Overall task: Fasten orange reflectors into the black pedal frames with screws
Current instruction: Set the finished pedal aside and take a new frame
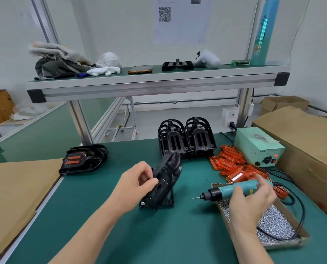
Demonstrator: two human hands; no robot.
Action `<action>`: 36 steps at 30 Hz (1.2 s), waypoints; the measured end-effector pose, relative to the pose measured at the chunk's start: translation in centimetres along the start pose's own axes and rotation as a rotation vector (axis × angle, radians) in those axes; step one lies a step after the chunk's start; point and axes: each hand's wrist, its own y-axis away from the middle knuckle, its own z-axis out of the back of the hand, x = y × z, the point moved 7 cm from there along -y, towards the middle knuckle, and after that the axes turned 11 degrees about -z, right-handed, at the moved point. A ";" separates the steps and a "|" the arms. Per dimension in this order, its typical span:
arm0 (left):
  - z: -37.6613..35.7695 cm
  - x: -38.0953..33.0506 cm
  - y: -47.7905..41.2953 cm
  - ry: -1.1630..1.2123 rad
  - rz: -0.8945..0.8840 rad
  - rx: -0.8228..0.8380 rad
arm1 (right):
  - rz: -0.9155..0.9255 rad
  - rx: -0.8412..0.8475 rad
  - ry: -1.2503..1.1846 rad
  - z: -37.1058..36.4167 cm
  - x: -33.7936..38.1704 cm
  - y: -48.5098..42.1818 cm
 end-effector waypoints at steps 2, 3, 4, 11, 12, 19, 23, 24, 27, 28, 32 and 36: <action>-0.5 -1.8 0.8 0.001 -0.085 0.082 | 0.073 0.009 0.049 -0.1 0.9 -0.4; -0.8 -2.4 1.3 -0.021 -0.134 0.126 | 0.114 0.020 0.087 -0.2 1.4 -0.9; -1.1 -3.0 1.9 -0.055 -0.183 0.168 | 0.158 0.038 0.147 -0.6 2.1 -1.5; -2.7 -2.5 6.5 -0.214 -0.336 0.275 | 0.322 0.289 1.004 -7.5 4.0 -8.3; -2.9 -2.4 7.0 -0.231 -0.350 0.281 | 0.324 0.308 1.115 -8.3 3.8 -9.1; -5.0 -1.5 9.4 -0.350 -0.459 0.338 | 0.245 0.409 1.368 -10.2 1.3 -11.2; -5.0 -1.1 10.3 -0.410 -0.458 0.367 | 0.253 0.406 1.343 -10.4 1.2 -11.4; -4.9 -0.8 10.5 -0.411 -0.428 0.359 | 0.254 0.405 1.331 -10.4 1.3 -11.3; -4.7 -0.2 10.8 -0.406 -0.317 0.333 | 0.281 0.397 1.267 -10.0 1.6 -11.0; -4.7 -0.2 10.8 -0.401 -0.296 0.337 | 0.293 0.381 1.229 -9.7 1.9 -11.0; -5.0 -0.7 10.8 -0.378 -0.289 0.364 | 0.353 0.400 0.984 -9.2 3.8 -9.3; -5.3 -0.8 11.1 -0.366 -0.297 0.371 | 0.463 0.558 0.717 -9.1 6.4 -4.0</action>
